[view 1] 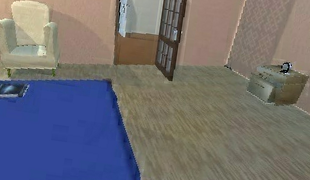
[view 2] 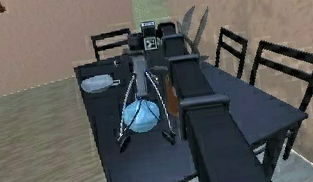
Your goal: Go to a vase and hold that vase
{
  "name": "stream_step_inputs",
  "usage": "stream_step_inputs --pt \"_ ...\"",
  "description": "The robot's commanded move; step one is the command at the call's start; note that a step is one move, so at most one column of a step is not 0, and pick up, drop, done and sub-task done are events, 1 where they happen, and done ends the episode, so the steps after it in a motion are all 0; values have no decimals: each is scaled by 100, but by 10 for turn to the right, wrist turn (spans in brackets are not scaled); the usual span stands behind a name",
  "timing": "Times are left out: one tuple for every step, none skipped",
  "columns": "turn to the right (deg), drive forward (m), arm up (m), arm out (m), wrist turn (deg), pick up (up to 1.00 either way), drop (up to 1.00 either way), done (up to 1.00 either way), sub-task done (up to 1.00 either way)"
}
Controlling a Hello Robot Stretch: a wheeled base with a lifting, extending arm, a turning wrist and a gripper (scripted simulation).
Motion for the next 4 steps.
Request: stream_step_inputs --pt "0 0 0 0 450 0 0 0 0" --pt "0 0 0 0 450 0 0 0 0" --pt "0 0 0 0 450 0 0 0 0" --pt "0 0 0 0 270 0 0 0 0"
